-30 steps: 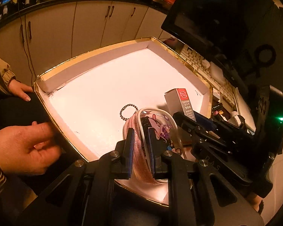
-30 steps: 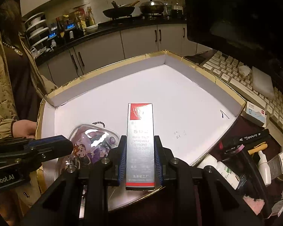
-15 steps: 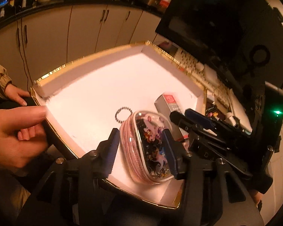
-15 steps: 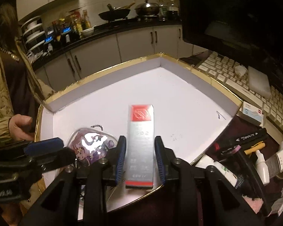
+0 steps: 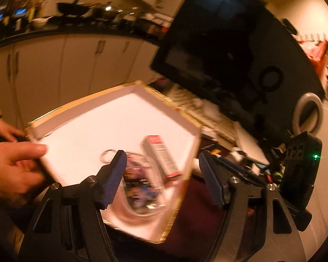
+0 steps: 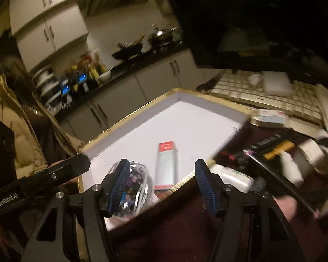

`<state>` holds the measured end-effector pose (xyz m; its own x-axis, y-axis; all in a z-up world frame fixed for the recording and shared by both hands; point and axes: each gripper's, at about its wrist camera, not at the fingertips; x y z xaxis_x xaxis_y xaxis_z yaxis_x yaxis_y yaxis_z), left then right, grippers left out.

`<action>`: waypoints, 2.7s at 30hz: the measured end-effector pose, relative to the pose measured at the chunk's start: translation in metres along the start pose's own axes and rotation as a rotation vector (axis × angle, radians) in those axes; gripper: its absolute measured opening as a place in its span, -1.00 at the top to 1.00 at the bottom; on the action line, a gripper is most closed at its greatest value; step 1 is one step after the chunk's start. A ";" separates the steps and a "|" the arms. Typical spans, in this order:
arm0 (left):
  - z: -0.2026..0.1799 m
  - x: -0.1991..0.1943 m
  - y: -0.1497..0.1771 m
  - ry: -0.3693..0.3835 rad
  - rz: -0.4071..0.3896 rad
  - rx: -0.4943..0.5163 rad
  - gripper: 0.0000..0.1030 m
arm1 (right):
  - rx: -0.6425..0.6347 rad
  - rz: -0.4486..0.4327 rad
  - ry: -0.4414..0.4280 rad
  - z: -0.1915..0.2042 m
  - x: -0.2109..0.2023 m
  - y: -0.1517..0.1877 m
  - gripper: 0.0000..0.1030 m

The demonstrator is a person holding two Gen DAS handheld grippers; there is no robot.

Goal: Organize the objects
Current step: 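Lower the pouch and glue box into the tray and open both tools, then grasp the pink fluffy pom-pom with the left tool while the right tool grasps the black pink-capped marker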

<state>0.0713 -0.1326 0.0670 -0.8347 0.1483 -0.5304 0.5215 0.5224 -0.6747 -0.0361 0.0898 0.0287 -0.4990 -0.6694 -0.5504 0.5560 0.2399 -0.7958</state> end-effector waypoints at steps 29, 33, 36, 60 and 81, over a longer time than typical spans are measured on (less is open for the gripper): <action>-0.100 0.074 0.047 0.048 0.252 0.177 -0.35 | 0.184 -0.003 0.169 -0.103 -0.077 0.053 -0.20; -0.101 0.080 0.050 0.064 0.280 0.174 -0.35 | 0.151 -0.002 0.171 -0.115 -0.075 0.037 -0.20; -0.100 0.077 0.051 0.063 0.273 0.186 -0.35 | 0.151 0.059 0.160 -0.124 -0.055 0.028 -0.19; -0.113 0.110 0.069 0.095 0.412 0.214 -0.35 | 0.213 0.121 0.202 -0.124 -0.078 0.083 0.74; -0.148 0.127 0.112 0.162 0.526 0.357 0.52 | 0.183 0.095 0.178 -0.123 -0.100 0.101 0.72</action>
<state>-0.0022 0.0685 0.0003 -0.4542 0.4467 -0.7709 0.8707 0.0393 -0.4902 -0.0122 0.2674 -0.0273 -0.5383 -0.5122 -0.6692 0.7089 0.1542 -0.6883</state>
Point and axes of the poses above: each gripper's, at about its wrist camera, not at the fingertips, and x roughly the way its jaws point, z to its left, y to its underside, and after that the axes turned 7 degrees about -x, right-handed
